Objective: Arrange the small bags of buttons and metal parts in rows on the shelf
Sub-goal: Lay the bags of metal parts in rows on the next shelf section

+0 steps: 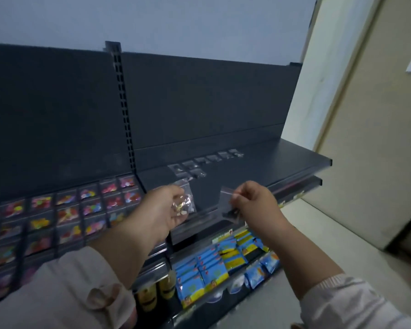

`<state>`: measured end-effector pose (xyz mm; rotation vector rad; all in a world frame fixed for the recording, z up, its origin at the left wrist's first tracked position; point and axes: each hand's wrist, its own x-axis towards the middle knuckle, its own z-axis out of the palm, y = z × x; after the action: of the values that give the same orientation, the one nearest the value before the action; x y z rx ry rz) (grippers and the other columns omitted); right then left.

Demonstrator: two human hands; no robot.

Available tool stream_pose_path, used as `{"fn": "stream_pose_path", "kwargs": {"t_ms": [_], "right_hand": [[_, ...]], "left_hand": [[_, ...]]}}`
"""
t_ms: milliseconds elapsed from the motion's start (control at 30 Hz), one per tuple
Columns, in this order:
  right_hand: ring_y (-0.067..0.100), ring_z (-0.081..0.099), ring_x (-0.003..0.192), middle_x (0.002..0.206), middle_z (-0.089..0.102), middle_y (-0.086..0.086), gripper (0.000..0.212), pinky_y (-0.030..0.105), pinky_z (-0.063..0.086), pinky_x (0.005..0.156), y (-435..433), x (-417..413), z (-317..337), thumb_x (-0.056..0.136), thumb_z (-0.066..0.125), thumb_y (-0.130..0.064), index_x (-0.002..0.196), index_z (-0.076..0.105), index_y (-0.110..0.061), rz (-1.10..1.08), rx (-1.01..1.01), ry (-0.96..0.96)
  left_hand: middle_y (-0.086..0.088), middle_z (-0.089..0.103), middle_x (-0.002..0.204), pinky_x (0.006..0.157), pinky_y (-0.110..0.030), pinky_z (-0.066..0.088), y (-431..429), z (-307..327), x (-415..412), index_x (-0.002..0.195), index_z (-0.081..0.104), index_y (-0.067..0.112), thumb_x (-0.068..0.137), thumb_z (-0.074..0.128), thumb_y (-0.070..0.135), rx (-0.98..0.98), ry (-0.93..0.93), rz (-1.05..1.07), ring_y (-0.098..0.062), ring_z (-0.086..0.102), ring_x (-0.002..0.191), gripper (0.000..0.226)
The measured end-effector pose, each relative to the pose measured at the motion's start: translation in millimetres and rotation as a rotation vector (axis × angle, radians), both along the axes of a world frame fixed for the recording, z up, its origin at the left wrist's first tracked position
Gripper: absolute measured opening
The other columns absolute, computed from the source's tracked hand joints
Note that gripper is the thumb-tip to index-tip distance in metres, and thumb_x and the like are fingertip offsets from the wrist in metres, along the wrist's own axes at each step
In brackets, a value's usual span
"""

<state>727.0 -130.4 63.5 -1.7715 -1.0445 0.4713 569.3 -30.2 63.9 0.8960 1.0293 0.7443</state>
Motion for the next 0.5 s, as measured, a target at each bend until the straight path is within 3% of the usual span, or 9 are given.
{"fn": "stream_pose_path", "kwargs": {"t_ms": [100, 200, 333, 500], "right_hand": [[0.031, 0.064, 0.059, 0.065, 0.065, 0.011, 0.018, 0.039, 0.052, 0.059, 15.0, 26.0, -4.2, 0.089, 0.054, -0.004, 0.072, 0.055, -0.009, -0.001, 0.02, 0.196], [0.013, 0.06, 0.047, 0.061, 0.065, 0.006, 0.016, 0.022, 0.047, 0.047, 39.1, 54.0, -6.0, 0.091, 0.051, -0.002, 0.076, 0.053, -0.007, 0.021, 0.019, 0.271], [0.016, 0.058, 0.051, 0.059, 0.065, 0.005, 0.018, 0.022, 0.047, 0.047, 79.4, 94.1, -10.2, 0.091, 0.051, -0.002, 0.075, 0.053, -0.009, 0.035, -0.037, 0.315], [0.014, 0.058, 0.05, 0.059, 0.061, 0.005, 0.017, 0.022, 0.048, 0.047, 122.2, 138.8, -12.7, 0.092, 0.053, -0.002, 0.075, 0.055, -0.008, 0.071, -0.07, 0.289]], "left_hand": [[-0.004, 0.064, 0.083, 0.054, -0.028, 0.046, 15.4, -3.7, 31.6, 0.093, 0.057, 0.015, 0.09, 0.056, 0.008, 0.047, 0.013, -0.019, -0.015, 0.06, 0.072, 0.008], [-0.007, 0.067, 0.085, 0.059, -0.027, 0.049, 36.6, -15.4, 60.9, 0.1, 0.06, 0.014, 0.087, 0.061, 0.007, 0.139, 0.077, -0.025, -0.017, 0.061, 0.07, 0.015], [-0.009, 0.069, 0.085, 0.076, -0.033, 0.049, 68.6, -25.8, 92.5, 0.084, 0.063, 0.015, 0.086, 0.062, 0.008, 0.239, 0.187, -0.104, -0.02, 0.059, 0.074, 0.007], [-0.003, 0.054, 0.067, 0.062, -0.028, 0.038, 111.1, -29.5, 134.4, 0.076, 0.059, 0.014, 0.089, 0.055, 0.009, 0.345, 0.246, -0.103, -0.015, 0.045, 0.06, 0.014]]}}
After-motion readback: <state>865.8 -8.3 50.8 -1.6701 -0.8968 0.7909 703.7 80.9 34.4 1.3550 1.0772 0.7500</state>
